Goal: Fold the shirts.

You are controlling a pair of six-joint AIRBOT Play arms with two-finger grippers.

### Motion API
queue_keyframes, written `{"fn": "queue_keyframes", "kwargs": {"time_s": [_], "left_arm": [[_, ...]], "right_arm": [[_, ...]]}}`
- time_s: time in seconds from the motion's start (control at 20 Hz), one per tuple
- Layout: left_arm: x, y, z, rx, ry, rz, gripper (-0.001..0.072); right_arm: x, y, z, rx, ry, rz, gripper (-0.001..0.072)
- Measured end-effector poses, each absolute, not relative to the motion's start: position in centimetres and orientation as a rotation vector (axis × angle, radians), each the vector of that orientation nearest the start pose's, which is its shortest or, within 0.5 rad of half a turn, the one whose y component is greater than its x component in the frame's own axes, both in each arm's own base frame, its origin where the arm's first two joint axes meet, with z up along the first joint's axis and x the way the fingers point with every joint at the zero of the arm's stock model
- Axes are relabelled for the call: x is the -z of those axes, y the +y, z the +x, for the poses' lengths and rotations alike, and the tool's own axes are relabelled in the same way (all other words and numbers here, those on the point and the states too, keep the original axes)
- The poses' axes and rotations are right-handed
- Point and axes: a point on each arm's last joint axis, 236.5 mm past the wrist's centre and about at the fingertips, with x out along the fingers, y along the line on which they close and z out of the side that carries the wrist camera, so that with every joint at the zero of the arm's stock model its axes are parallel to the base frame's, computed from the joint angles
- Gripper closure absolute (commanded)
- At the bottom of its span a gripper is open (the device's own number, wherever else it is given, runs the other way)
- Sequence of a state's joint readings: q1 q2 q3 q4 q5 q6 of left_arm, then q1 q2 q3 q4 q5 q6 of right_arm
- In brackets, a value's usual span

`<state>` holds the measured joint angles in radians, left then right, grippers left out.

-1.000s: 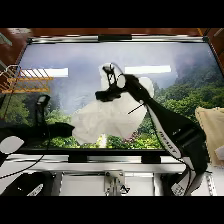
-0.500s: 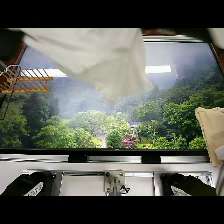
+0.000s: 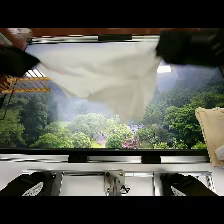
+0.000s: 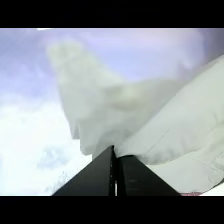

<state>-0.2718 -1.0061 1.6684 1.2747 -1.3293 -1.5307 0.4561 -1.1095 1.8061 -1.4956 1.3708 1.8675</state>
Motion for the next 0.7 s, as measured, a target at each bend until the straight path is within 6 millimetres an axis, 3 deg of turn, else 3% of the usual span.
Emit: {"fn": "queue_keyframes", "kwargs": {"time_s": [0.2, 0.3, 0.4, 0.45, 0.5, 0.55, 0.7], "left_arm": [[-16.3, -16.1, 31.5, 0.522, 1.051, 0.018, 0.0659], [-10.2, -16.4, 30.5, 0.518, 1.157, 0.021, 0.0658], [-6.0, -16.9, 29.4, 0.521, 1.212, 0.016, 0.0659], [-4.4, -17.1, 28.9, 0.523, 1.232, 0.018, 0.0658], [-3.1, -17.3, 28.4, 0.525, 1.248, 0.017, 0.0658], [-2.3, -17.5, 27.8, 0.531, 1.262, 0.022, 0.0659], [-1.1, -18.5, 26.7, 0.559, 1.269, 0.040, 0.0658]], "right_arm": [[-15.9, 19.4, 32.6, -0.217, 1.062, 0.139, 0.0633], [-9.9, 20.2, 31.3, -0.151, 1.155, 0.189, 0.0632], [-5.5, 20.6, 29.9, -0.091, 1.218, 0.241, 0.0608], [-4.3, 20.6, 29.4, -0.071, 1.236, 0.257, 0.0458], [-3.4, 20.6, 29.0, -0.062, 1.251, 0.266, 0.0079], [-3.2, 20.6, 28.8, -0.077, 1.251, 0.253, 0.0024], [-5.5, 21.5, 29.5, -0.259, 1.193, 0.097, 0.0026]]}}
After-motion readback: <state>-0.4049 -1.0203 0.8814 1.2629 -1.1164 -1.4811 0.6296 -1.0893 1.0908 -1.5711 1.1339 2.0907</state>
